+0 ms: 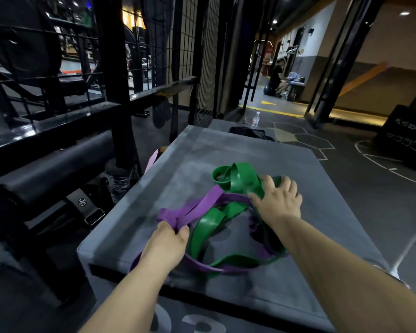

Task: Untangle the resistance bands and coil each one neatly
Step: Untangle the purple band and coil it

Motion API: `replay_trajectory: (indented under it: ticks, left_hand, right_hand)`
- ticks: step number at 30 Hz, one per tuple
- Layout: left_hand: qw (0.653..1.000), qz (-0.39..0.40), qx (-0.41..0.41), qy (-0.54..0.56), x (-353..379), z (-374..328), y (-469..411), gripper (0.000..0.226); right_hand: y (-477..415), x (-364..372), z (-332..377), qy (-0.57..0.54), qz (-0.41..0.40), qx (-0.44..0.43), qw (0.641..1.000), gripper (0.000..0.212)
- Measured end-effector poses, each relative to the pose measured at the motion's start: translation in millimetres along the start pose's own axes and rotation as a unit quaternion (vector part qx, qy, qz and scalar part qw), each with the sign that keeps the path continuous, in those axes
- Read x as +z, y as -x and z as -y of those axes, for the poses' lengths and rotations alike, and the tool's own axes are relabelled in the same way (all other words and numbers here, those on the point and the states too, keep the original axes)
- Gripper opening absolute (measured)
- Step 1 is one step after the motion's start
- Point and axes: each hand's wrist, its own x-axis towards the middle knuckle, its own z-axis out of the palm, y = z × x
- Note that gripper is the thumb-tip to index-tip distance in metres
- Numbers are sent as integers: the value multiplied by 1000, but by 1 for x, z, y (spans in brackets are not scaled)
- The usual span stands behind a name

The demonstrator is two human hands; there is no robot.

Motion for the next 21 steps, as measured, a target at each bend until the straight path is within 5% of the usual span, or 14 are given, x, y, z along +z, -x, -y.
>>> replay_trajectory:
  ticks: [7,14,19,21]
  left_hand:
    - [998,-2,-19,-57,-5,3,1,41]
    - [984,-7,-15,-175,-16,11,-1,51]
    - [973,-48,5,-225,-19,6,0,57]
    - [979,-15,-8,-203,-16,8,-3,59]
  right_hand:
    - [4,6,11,29,-41,-19,999,71]
    - [-13,7,-7,89,111,-49,989,28]
    - [-15,3,-22,-34,278,-82,956,89]
    - [-12,3,-27,-63,319,-103,940,92]
